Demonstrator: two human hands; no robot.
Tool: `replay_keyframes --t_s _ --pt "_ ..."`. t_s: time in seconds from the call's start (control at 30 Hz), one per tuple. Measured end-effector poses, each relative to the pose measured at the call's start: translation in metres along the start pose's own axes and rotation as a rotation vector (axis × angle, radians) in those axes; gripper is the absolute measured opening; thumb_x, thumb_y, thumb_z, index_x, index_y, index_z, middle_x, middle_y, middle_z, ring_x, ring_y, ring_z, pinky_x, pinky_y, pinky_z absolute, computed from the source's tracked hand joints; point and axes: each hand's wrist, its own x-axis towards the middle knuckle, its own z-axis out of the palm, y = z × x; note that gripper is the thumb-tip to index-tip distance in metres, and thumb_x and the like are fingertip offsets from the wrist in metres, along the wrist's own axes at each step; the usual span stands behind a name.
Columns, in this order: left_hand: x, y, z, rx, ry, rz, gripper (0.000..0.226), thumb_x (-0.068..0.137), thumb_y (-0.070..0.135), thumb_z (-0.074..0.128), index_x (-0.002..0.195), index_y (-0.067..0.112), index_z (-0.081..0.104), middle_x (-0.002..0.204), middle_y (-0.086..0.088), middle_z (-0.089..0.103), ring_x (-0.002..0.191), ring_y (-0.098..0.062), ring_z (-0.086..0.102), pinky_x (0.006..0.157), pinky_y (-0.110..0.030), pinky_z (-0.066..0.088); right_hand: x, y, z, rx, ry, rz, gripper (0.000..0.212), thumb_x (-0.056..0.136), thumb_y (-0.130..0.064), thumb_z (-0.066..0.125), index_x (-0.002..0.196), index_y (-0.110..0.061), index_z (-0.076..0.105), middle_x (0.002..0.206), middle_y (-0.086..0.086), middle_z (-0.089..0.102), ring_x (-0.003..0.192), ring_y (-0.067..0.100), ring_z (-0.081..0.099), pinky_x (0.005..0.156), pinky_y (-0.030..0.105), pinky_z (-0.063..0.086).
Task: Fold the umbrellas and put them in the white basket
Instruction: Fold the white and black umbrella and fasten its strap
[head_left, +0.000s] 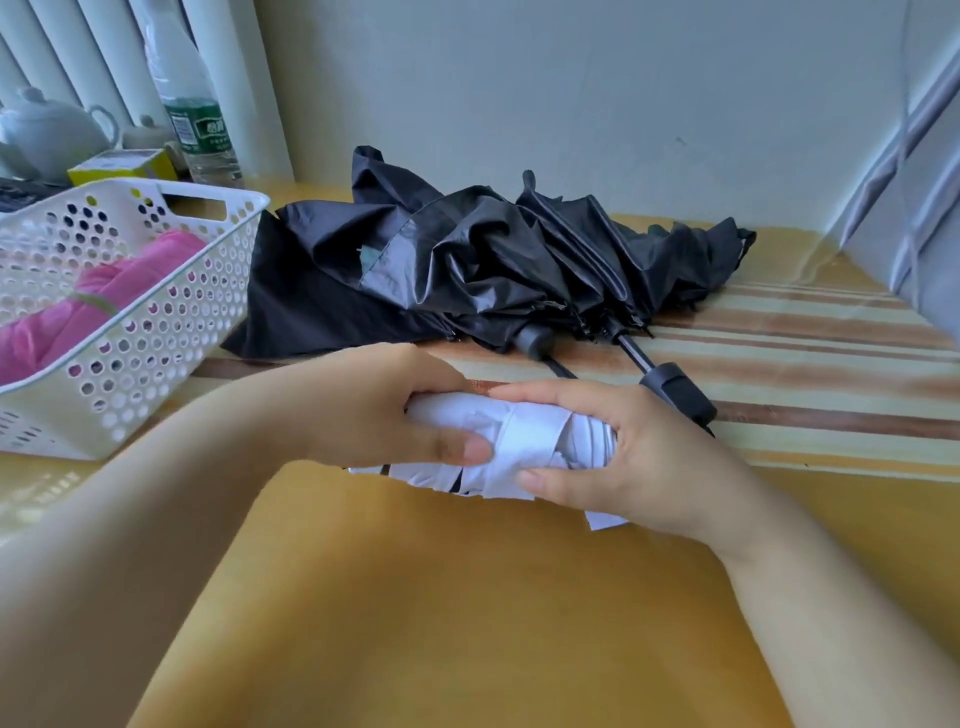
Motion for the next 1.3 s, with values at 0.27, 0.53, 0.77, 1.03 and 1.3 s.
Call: replay_keyframes --t_s 0.27,0.53,0.77,1.03,1.3 --pt "-0.006 -0.011 0.03 0.143 0.223 0.263 0.034 0.068 0.076 0.047 0.083 0.048 0.061 0.072 0.022 0.062 0.063 0.0 0.052 0.053 -0.016 0.038 0.005 0.009 -0.012 -0.007 -0.182 0.119 0.033 0.09 -0.063 0.043 0.118 -0.052 0.056 0.1 -0.038 0.057 0.097 -0.018 0.053 0.092 0.015 0.039" --pt "-0.009 -0.004 0.036 0.222 0.234 0.304 0.042 0.066 0.07 0.046 0.086 0.038 0.065 0.062 0.013 0.062 0.053 -0.009 0.049 0.049 -0.026 0.039 0.019 -0.009 -0.011 -0.005 -0.059 -0.011 0.013 0.078 -0.04 0.067 0.073 -0.029 0.061 0.066 -0.021 0.06 0.064 -0.005 0.053 0.062 0.009 0.039" --pt "-0.01 0.003 0.042 0.295 0.354 0.39 0.046 0.07 0.071 0.047 0.083 0.029 0.061 0.049 0.009 0.054 0.042 -0.015 0.045 0.041 -0.026 0.032 0.028 -0.003 -0.013 -0.071 -0.07 0.069 0.017 0.082 -0.031 0.071 0.067 -0.032 0.064 0.065 -0.017 0.062 0.062 -0.005 0.054 0.06 0.009 0.04" --pt "-0.008 0.029 0.05 0.154 0.535 0.54 0.044 0.075 0.051 0.058 0.089 0.012 0.045 0.046 0.013 0.03 0.045 0.004 0.041 0.046 -0.006 0.031 0.025 -0.005 -0.024 -0.089 -0.07 -0.063 0.01 0.079 -0.037 0.068 0.072 -0.032 0.063 0.072 -0.017 0.06 0.074 0.001 0.056 0.072 0.021 0.045" --pt "-0.011 0.009 0.046 0.146 0.423 0.522 0.055 0.073 0.063 0.061 0.123 0.042 0.057 0.065 0.015 0.068 0.05 -0.002 0.056 0.048 -0.028 0.046 0.028 0.016 -0.015 0.067 -0.275 0.134 0.011 0.084 -0.033 0.066 0.086 -0.023 0.07 0.086 0.003 0.067 0.079 0.019 0.061 0.077 0.034 0.049"
